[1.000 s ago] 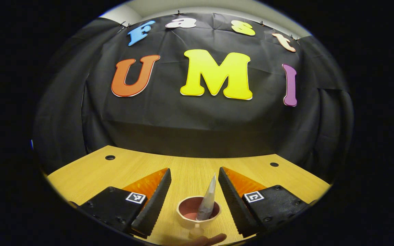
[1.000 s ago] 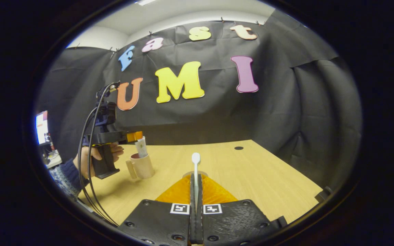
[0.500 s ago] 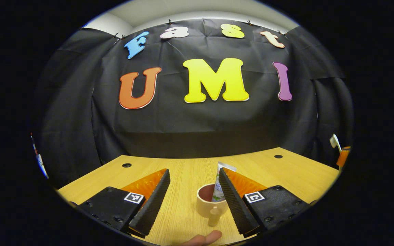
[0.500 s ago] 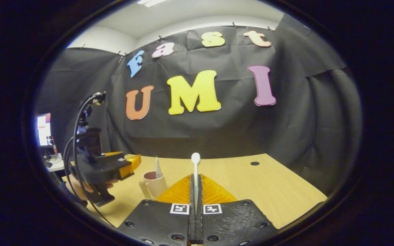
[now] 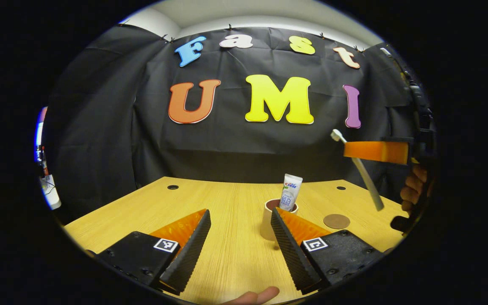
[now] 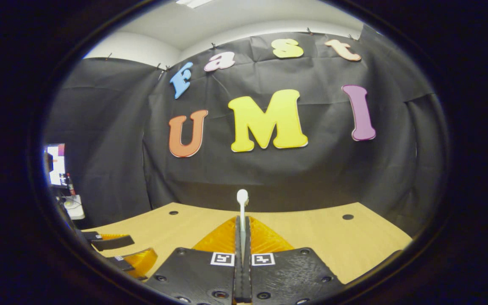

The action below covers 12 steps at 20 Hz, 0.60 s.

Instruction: Put the toothbrush and toothpaste on the desktop into the cup, then pick up the cup and place it on the coaster on the desktop.

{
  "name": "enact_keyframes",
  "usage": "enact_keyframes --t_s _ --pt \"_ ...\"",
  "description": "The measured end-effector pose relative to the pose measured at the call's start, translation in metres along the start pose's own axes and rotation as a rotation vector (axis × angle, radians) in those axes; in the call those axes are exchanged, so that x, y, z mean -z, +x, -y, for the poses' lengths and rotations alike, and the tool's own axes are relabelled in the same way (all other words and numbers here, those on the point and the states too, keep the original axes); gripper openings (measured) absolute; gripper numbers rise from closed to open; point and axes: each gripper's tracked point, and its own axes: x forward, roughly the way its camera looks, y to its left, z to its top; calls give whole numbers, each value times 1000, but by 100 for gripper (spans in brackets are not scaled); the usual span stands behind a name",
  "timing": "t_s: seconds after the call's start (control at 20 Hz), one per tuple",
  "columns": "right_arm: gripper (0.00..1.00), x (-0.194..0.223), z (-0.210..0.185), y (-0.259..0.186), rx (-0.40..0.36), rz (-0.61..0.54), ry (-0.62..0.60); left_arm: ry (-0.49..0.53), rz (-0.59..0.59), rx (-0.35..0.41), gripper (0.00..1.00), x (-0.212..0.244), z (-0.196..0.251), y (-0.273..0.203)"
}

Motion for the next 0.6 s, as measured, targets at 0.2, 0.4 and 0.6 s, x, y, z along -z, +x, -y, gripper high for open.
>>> enact_keyframes --t_s 0.2,0.4,0.6 --pt "0 0 -24 49 -7 8 10 -1 11 -15 91 5 -20 -25" --pt "0 3 -41 88 5 29 -9 -23 -15 -2 91 17 -25 -36" --pt "0 15 -48 111 23 25 -42 -40 -31 5 91 24 -29 -34"
